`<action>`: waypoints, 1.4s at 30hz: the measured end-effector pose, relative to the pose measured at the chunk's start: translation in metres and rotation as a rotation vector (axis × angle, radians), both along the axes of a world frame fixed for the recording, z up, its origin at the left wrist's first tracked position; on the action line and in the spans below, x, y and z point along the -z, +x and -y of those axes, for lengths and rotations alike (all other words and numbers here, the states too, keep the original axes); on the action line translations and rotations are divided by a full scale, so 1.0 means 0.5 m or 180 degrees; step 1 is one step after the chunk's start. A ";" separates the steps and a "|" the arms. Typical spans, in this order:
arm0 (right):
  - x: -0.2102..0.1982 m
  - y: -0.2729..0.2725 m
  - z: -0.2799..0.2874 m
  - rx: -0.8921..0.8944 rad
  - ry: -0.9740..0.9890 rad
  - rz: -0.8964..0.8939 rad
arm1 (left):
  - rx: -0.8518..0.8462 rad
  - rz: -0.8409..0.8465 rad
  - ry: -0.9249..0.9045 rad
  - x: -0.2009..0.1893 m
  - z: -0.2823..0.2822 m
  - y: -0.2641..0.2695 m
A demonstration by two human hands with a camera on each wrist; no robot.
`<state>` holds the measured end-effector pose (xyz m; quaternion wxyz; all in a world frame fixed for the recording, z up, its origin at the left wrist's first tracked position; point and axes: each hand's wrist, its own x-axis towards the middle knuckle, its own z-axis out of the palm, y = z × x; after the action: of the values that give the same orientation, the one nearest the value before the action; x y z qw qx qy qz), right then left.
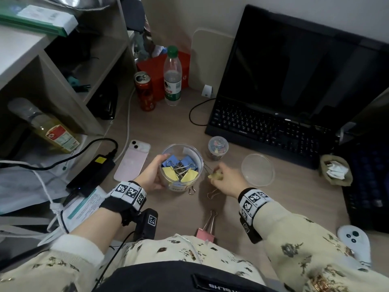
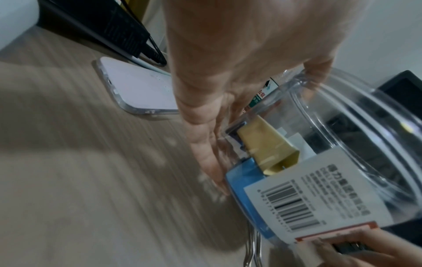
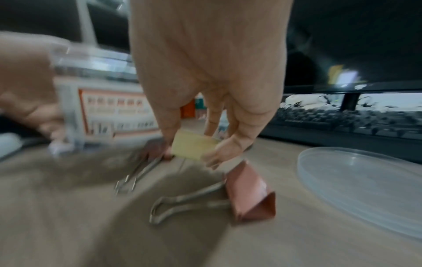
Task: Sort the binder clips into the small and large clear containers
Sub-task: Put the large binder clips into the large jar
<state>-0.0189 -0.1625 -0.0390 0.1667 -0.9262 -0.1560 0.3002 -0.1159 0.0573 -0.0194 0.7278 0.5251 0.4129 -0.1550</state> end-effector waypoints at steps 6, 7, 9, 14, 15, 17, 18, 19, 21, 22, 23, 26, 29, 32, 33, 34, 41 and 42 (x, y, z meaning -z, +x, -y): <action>-0.099 0.029 0.078 0.0209 0.0692 0.0429 | 0.0088 -0.0012 -0.0039 0.001 0.016 0.013; -0.116 0.034 0.089 0.0227 0.0918 0.0553 | 0.0132 -0.0023 -0.0024 0.001 0.020 0.015; -0.151 0.040 0.102 0.0014 0.1314 0.0664 | 0.0261 -0.0047 0.0001 0.000 0.028 0.017; -0.185 0.030 0.091 -0.1555 0.0989 0.0711 | 0.0641 0.0021 -0.0068 -0.003 0.049 0.021; -0.188 0.025 0.081 -0.1861 0.0735 0.0775 | 0.0775 0.0011 0.0038 -0.007 0.055 0.022; -0.194 0.011 0.057 -0.2315 0.0274 0.0834 | 0.0998 0.0043 0.0268 -0.020 0.067 0.018; -0.196 0.004 0.044 -0.2478 0.0076 0.0838 | 0.1066 0.0071 0.0333 -0.024 0.071 0.016; -0.197 -0.003 0.032 -0.2617 -0.0096 0.0850 | 0.1135 0.0095 0.0356 -0.026 0.074 0.015; -0.194 -0.014 0.012 -0.2861 -0.0328 0.0885 | 0.1258 0.0095 0.0374 -0.023 0.076 0.011; -0.188 -0.019 0.007 -0.2948 -0.0377 0.0897 | 0.1329 0.0061 0.0408 -0.024 0.076 0.009; -0.182 -0.022 0.005 -0.2984 -0.0377 0.0890 | 0.1369 0.0013 0.0480 -0.025 0.074 0.007; -0.171 -0.027 0.009 -0.2908 -0.0258 0.0814 | 0.1386 -0.0099 0.0636 -0.027 0.069 -0.002; -0.177 -0.026 0.010 -0.2852 -0.0225 0.0757 | 0.1490 -0.0177 0.0665 -0.027 0.069 -0.007; -0.181 -0.022 0.005 -0.2869 -0.0218 0.0863 | 0.1597 -0.0181 0.0664 -0.033 0.077 -0.007; -0.179 -0.023 0.002 -0.2903 -0.0210 0.0874 | 0.1633 -0.0192 0.0646 -0.035 0.079 -0.007; -0.176 -0.025 -0.001 -0.2957 -0.0203 0.0875 | 0.1672 -0.0206 0.0623 -0.037 0.081 -0.006; -0.125 -0.028 -0.002 -0.3040 0.0387 0.1551 | 0.1374 -0.0166 0.0260 -0.038 0.078 -0.006; -0.122 -0.025 0.002 -0.2946 0.0528 0.1683 | 0.1312 -0.0164 0.0167 -0.038 0.077 -0.008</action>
<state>-0.0316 -0.1633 0.0218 0.0446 -0.7883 -0.6077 0.0855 -0.1197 0.0189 -0.0003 0.6560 0.6130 0.3192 -0.3032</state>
